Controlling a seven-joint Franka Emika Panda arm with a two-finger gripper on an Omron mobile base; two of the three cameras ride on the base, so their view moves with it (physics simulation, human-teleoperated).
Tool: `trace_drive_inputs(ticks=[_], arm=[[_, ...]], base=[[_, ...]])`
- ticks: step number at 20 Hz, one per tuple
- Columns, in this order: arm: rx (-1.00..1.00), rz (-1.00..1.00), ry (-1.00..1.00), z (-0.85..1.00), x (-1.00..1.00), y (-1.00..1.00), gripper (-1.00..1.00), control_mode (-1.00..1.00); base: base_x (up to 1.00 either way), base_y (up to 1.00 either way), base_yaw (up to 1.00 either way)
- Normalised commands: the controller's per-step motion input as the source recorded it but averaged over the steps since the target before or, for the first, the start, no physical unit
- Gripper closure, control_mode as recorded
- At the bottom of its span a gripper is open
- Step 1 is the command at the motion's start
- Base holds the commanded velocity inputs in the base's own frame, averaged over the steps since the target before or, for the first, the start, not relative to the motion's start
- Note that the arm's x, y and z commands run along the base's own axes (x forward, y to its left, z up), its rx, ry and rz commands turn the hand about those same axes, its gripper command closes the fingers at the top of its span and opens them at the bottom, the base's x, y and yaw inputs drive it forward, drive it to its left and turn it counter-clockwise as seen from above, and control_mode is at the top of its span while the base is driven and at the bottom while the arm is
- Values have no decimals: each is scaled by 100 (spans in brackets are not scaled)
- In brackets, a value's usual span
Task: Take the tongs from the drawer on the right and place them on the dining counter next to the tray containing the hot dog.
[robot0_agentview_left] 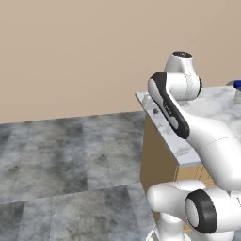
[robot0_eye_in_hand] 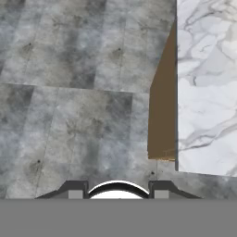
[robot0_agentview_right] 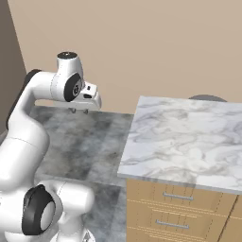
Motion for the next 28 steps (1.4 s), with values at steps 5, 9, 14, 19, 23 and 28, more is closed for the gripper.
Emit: trace_drive_inputs(ticks=[5, 9, 14, 19, 23, 28], arm=[[0, 0, -1, -2, -10, -7, -100, -100], [4, -9, 0, -27, -46, -56, -100, -100], [17, -20, -2, -49, -55, -100, -100, -100], [21, -28, -13, -48, -55, -100, -100, -100], [25, -34, -10, -55, -49, -100, -100, -100], [22, -39, -4, -66, -42, -100, -100, -100]], base=[[0, 0, 0], [0, 0, 0], [0, 0, 0], [0, 0, 0], [0, 0, 0], [0, 0, 0]])
